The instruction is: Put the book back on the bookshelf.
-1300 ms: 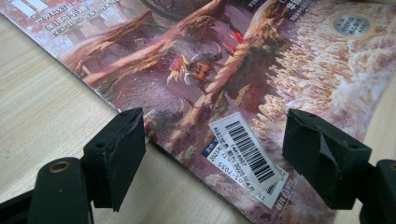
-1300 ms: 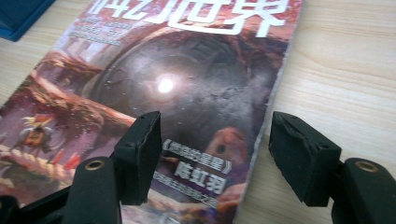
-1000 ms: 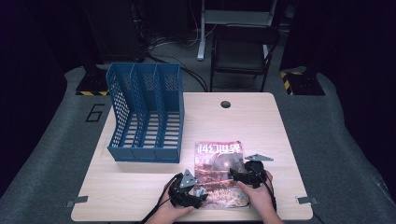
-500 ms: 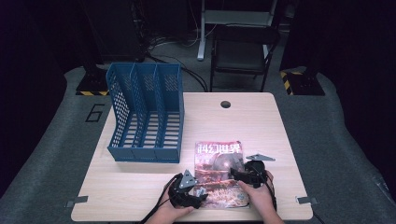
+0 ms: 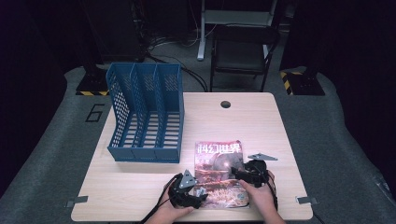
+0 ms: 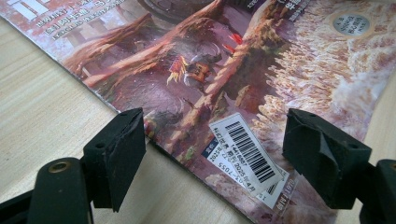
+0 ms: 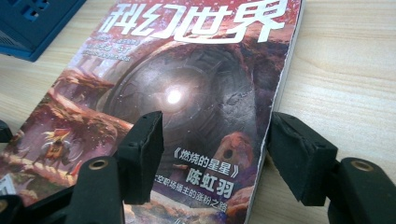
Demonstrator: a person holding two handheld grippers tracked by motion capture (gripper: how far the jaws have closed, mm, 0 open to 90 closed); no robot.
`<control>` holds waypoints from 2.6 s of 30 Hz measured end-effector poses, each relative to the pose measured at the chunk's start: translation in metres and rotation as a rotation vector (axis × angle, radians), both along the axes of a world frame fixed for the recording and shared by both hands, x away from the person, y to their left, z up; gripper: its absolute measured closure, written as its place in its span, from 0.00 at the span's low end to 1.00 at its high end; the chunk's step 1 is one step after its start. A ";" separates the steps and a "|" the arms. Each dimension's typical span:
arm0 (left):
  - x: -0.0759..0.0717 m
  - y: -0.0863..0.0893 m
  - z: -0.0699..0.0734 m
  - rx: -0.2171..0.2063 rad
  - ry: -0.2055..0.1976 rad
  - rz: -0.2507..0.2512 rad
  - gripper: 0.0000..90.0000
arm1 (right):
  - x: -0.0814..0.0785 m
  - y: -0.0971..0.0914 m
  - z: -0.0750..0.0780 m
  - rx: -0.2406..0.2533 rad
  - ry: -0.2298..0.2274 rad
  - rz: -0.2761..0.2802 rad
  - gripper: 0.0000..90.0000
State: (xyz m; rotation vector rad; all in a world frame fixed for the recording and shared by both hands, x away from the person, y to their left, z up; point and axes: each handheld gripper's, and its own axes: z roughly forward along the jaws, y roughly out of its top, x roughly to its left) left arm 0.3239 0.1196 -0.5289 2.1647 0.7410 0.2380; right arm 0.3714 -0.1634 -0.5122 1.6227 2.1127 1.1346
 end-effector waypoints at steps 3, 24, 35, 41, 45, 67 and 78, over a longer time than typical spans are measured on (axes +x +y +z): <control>0.000 0.000 0.000 0.001 -0.001 0.000 0.24 | -0.001 0.000 0.002 0.017 -0.001 -0.001 0.40; 0.000 0.000 0.000 -0.004 -0.004 0.004 0.24 | -0.005 0.004 0.017 0.105 -0.077 0.082 0.43; 0.000 0.000 0.000 -0.007 -0.001 0.006 0.24 | 0.008 0.003 0.001 0.093 0.019 0.094 0.44; 0.000 0.000 0.000 -0.006 -0.002 0.006 0.24 | 0.015 0.003 -0.002 0.099 0.050 0.099 0.43; 0.000 -0.001 -0.001 -0.008 -0.009 0.012 0.24 | 0.019 0.003 -0.004 0.096 0.054 0.108 0.44; 0.000 -0.001 -0.001 -0.018 -0.010 0.020 0.24 | 0.023 -0.002 -0.005 0.130 0.067 0.137 0.53; 0.000 -0.001 -0.001 -0.019 -0.009 0.021 0.24 | 0.024 -0.003 -0.006 0.154 0.076 0.142 0.49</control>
